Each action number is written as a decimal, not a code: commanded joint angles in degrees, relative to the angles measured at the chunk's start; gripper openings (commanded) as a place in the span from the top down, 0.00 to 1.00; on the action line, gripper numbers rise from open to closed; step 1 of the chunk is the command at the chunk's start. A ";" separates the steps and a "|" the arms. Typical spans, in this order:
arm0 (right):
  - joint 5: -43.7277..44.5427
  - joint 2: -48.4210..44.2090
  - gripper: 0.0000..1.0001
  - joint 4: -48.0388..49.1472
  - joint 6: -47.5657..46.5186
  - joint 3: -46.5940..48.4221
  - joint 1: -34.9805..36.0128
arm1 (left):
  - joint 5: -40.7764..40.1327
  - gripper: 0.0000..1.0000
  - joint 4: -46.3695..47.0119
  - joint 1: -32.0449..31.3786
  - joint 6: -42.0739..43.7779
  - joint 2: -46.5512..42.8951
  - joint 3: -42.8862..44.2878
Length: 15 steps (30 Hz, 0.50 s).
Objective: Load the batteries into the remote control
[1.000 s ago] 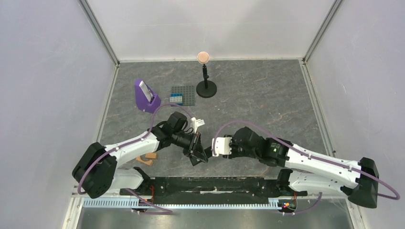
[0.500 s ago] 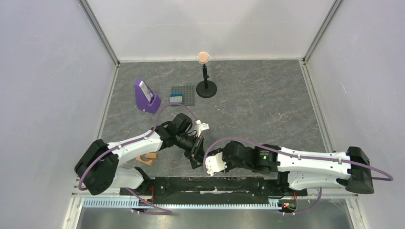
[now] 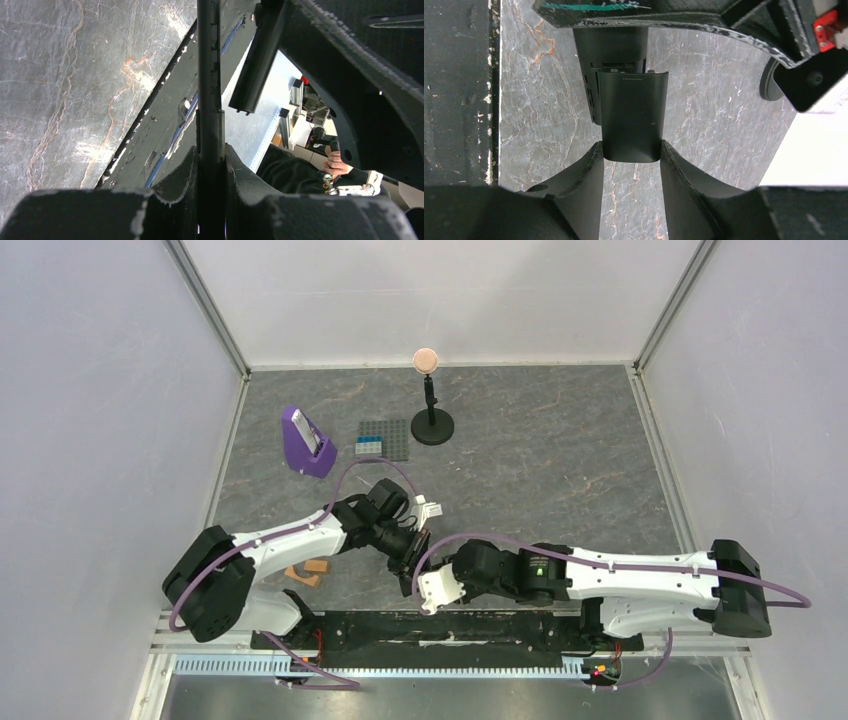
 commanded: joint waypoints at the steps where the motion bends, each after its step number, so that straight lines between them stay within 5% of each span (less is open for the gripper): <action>1: 0.75 0.95 0.80 -0.94 0.09 2.37 0.90 | -0.29 0.98 0.02 -0.32 2.56 -0.06 2.58; 15: 0.90 3.26 0.81 -1.40 3.03 3.07 1.09 | -0.43 0.98 0.02 -0.67 2.30 0.08 2.72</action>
